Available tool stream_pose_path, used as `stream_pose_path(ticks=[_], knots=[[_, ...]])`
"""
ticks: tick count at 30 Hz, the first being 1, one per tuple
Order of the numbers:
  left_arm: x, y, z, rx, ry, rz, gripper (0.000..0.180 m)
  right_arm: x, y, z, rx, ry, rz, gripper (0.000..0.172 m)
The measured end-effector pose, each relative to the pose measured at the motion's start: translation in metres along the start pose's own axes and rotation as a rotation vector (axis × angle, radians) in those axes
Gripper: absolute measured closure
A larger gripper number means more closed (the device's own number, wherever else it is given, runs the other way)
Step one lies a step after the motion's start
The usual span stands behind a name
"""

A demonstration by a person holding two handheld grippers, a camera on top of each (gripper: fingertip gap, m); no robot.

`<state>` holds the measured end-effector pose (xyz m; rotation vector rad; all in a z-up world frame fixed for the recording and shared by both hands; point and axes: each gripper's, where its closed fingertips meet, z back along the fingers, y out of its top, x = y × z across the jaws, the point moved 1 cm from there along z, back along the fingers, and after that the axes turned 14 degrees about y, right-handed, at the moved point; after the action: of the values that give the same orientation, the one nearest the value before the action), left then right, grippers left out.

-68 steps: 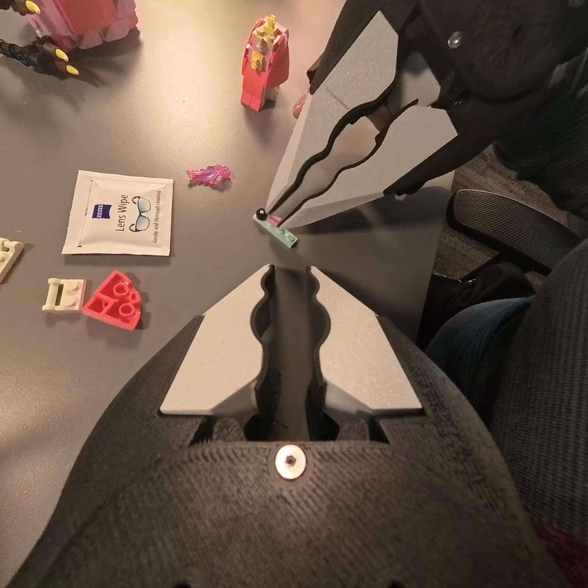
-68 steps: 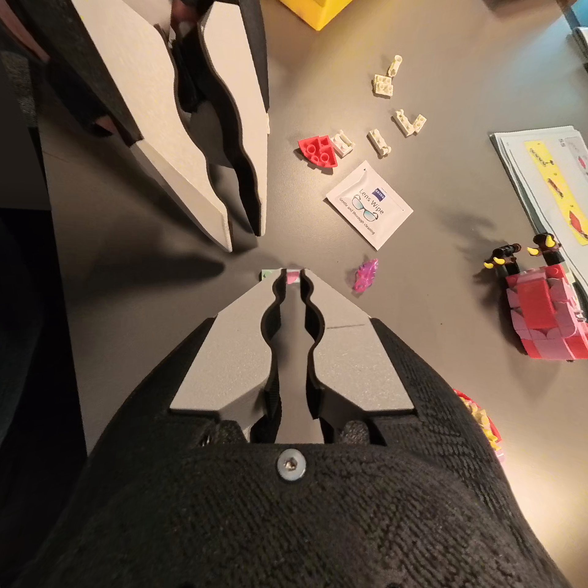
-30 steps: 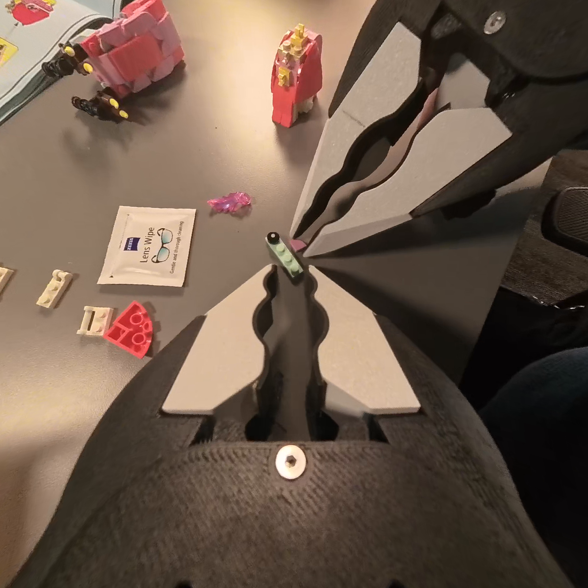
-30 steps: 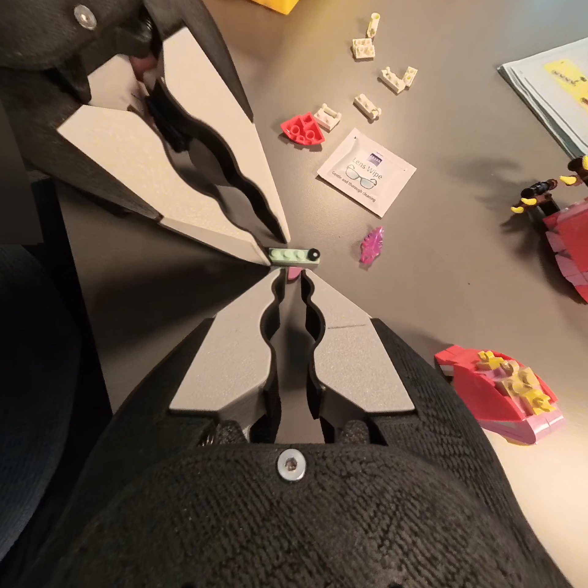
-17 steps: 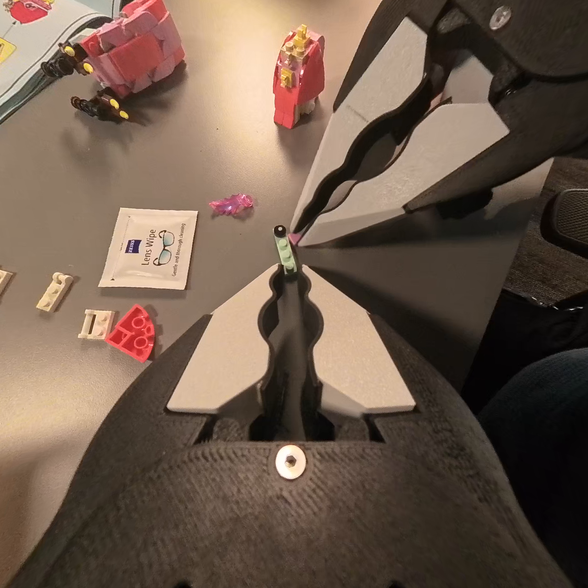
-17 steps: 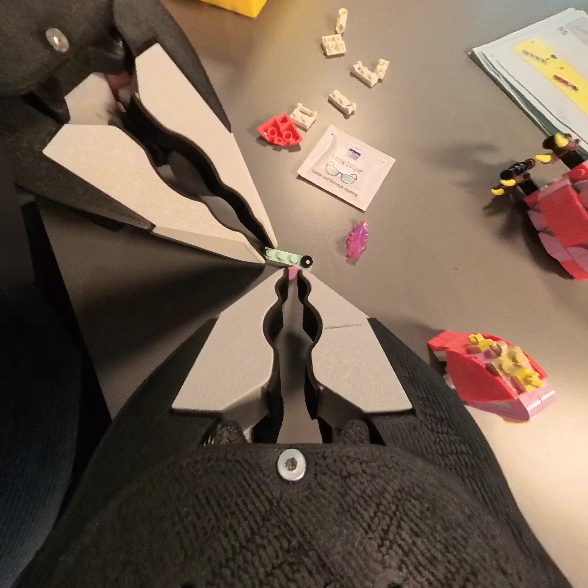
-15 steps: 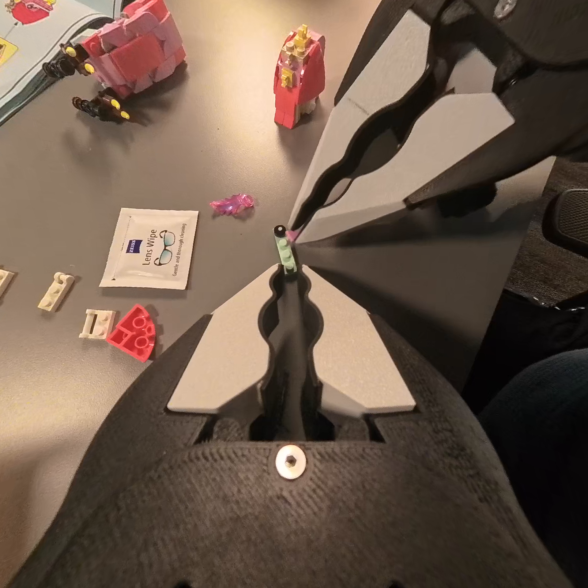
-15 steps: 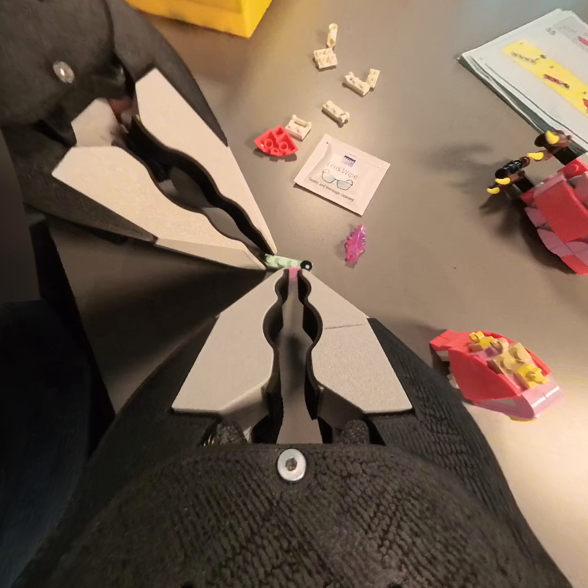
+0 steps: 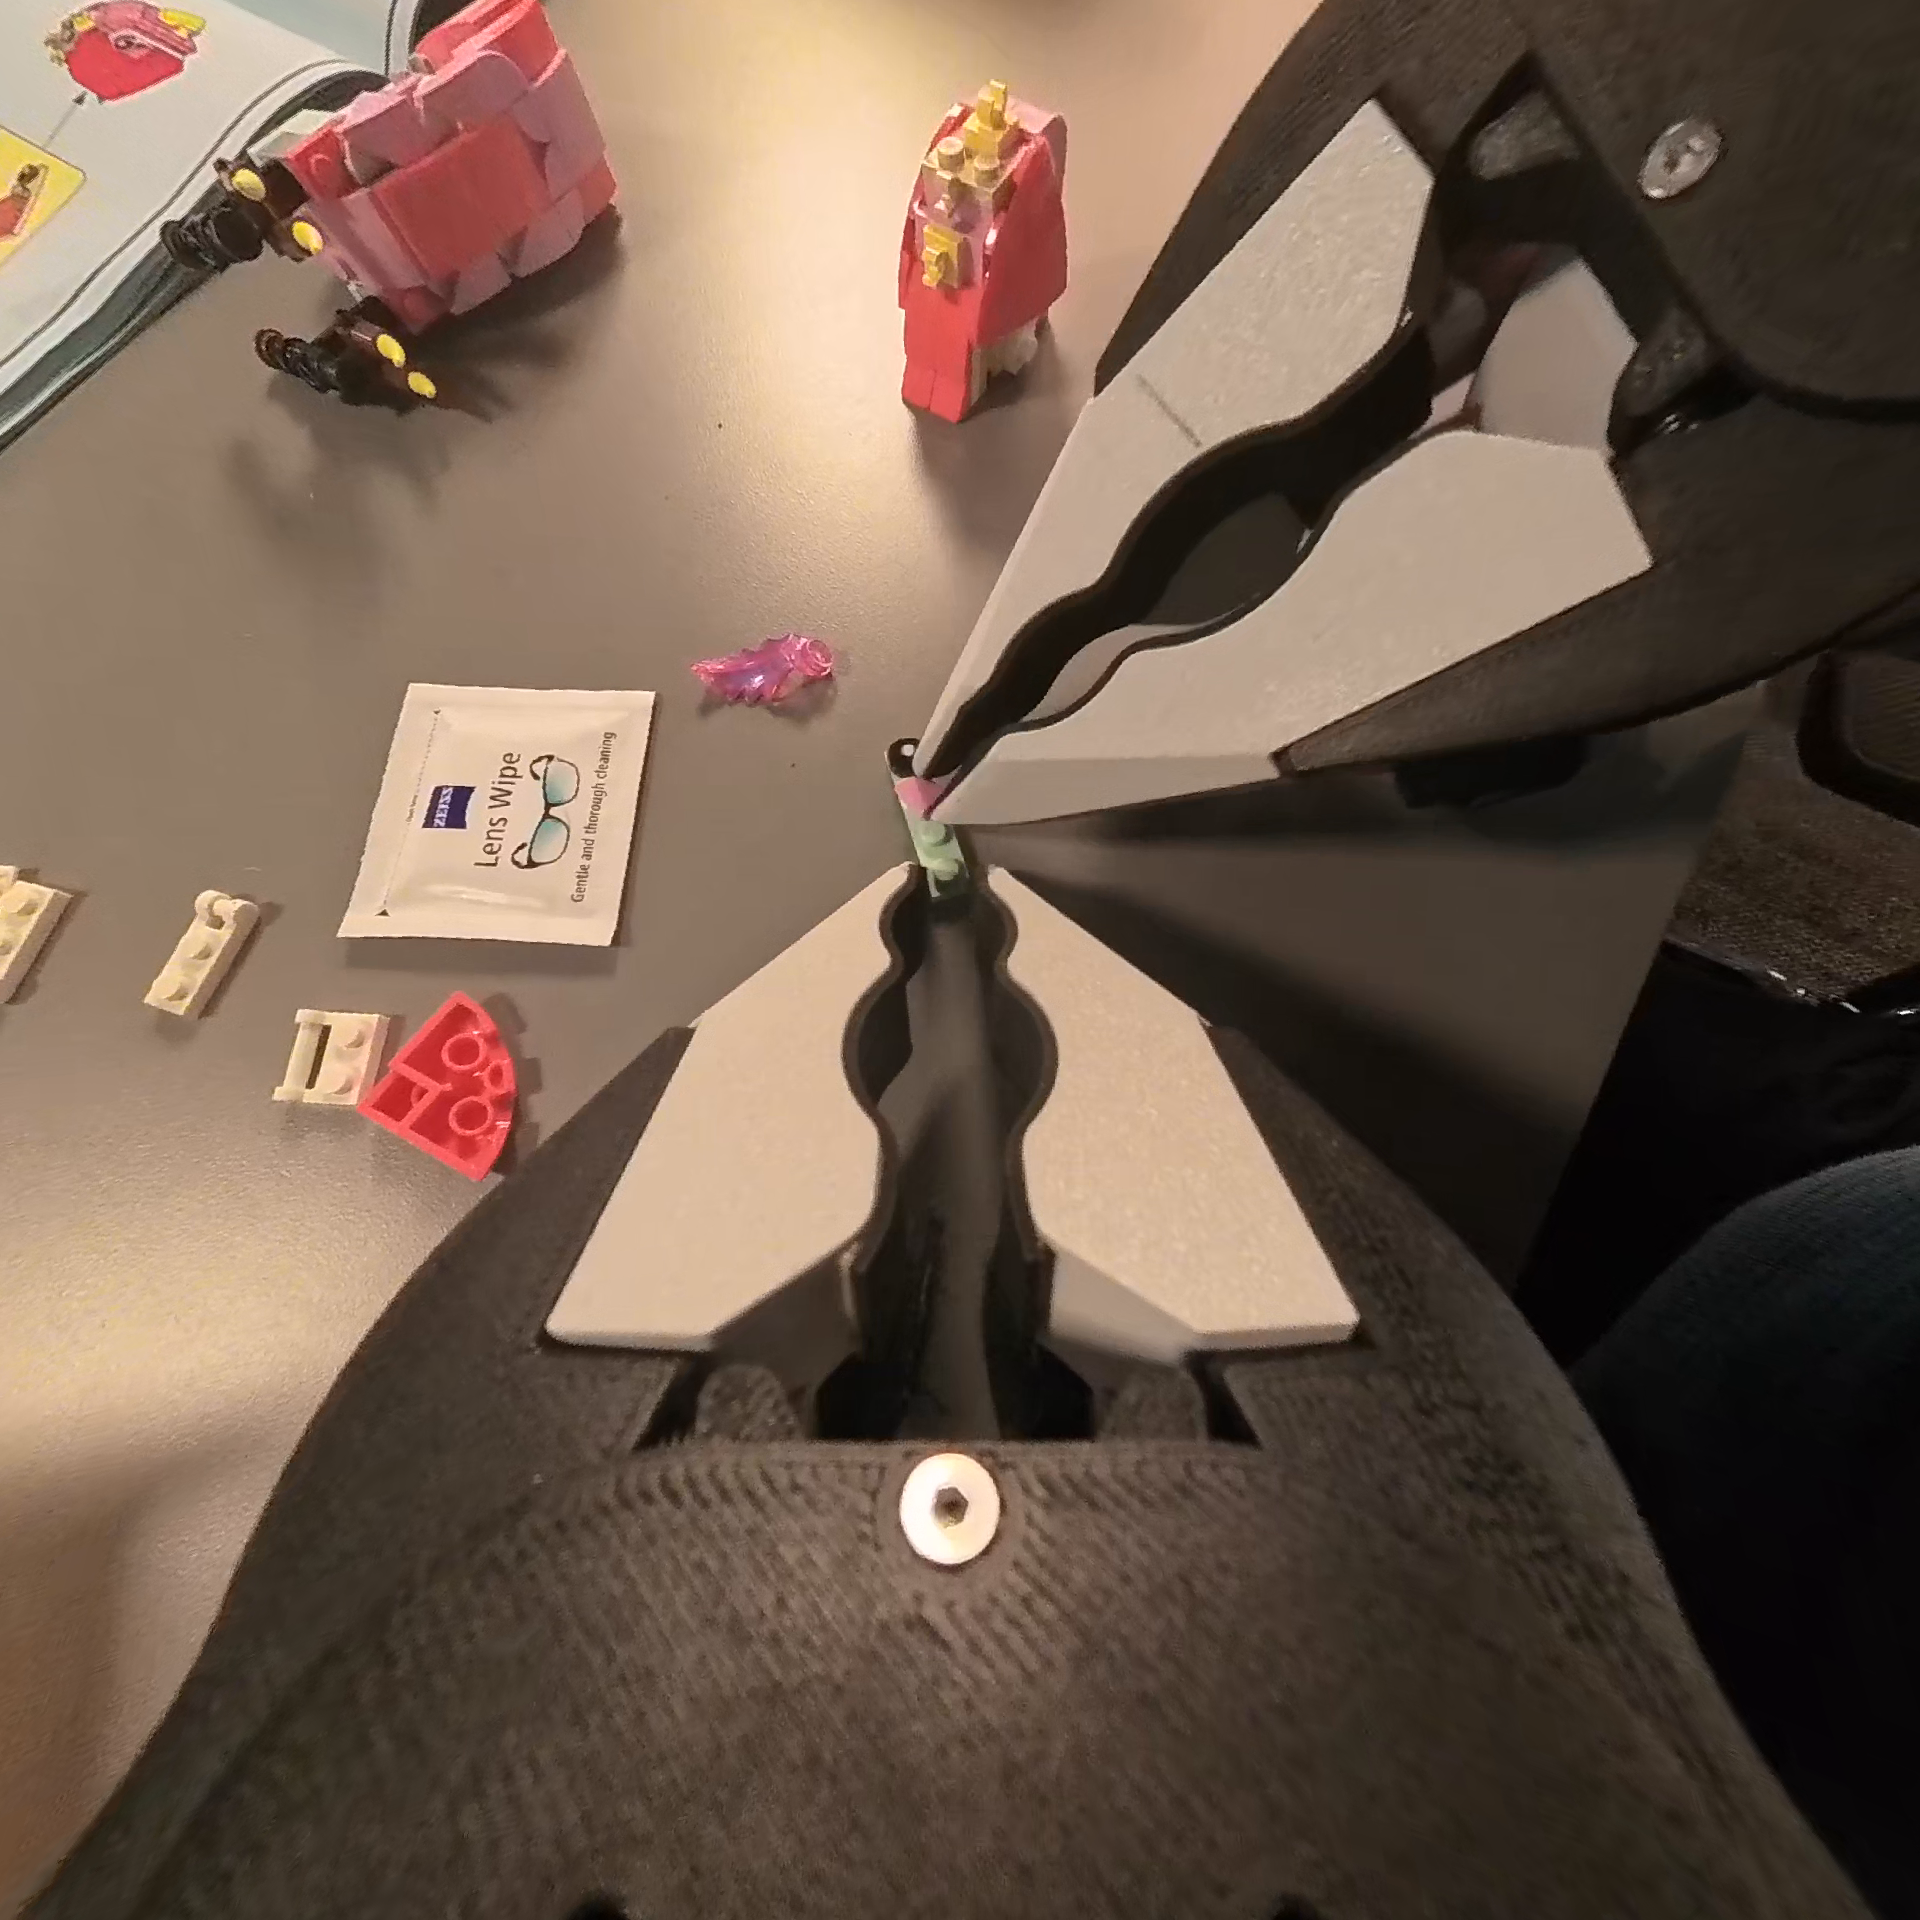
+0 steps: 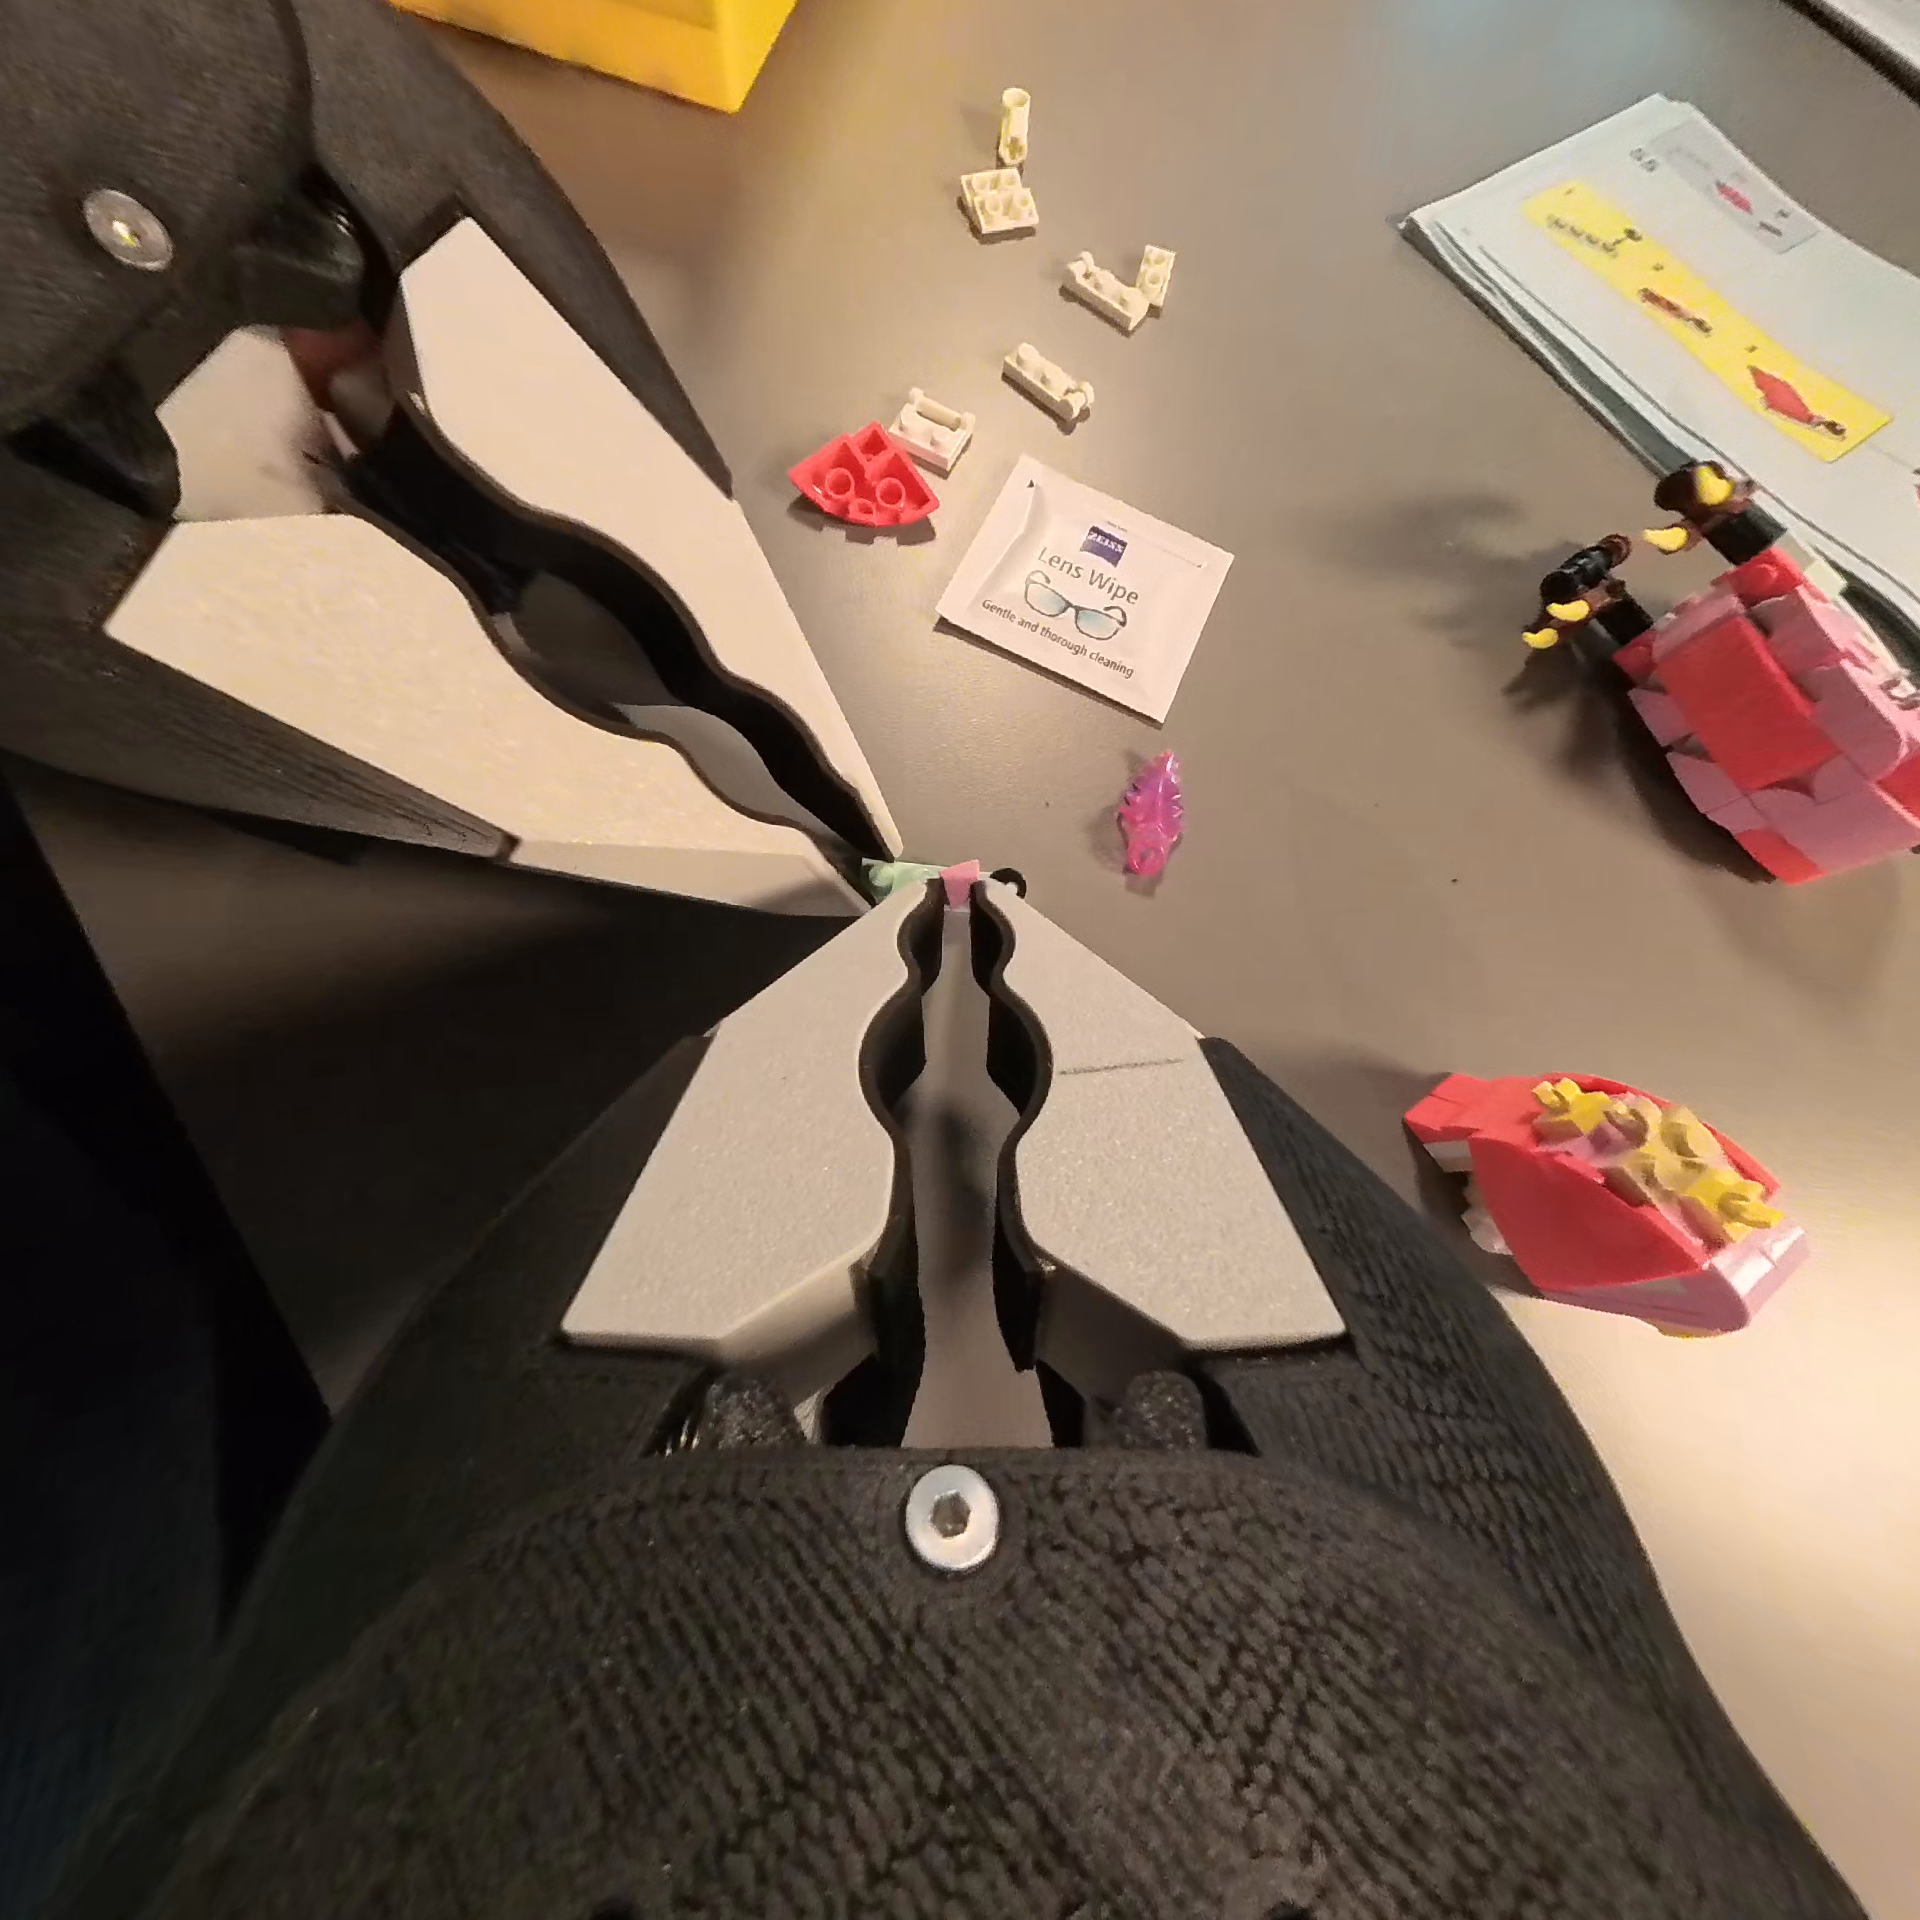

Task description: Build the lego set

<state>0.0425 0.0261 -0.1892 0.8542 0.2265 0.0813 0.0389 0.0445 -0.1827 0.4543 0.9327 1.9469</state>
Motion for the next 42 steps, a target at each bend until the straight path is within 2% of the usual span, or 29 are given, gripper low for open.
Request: stream_pose_path(ticks=[19,23,27,38,42], knots=[[-0.001,0.001,0.000,0.005,0.010,-0.003,0.174,-0.001,0.005,0.005,0.066,-0.043,0.028,0.159],[-0.001,0.001,0.001,0.006,-0.007,0.007,0.175,-0.002,0.005,0.013,0.086,-0.015,0.190,0.144],[-0.002,0.003,0.003,0.022,-0.033,0.031,0.175,-0.004,0.001,0.017,0.045,-0.039,0.435,0.144],[-0.006,0.013,0.013,0.052,-0.068,0.073,0.175,0.009,0.011,0.012,-0.131,-0.421,1.049,0.150],[-0.009,0.018,0.018,0.067,-0.072,0.081,0.175,0.008,0.015,0.011,-0.135,-0.506,1.168,0.154]])
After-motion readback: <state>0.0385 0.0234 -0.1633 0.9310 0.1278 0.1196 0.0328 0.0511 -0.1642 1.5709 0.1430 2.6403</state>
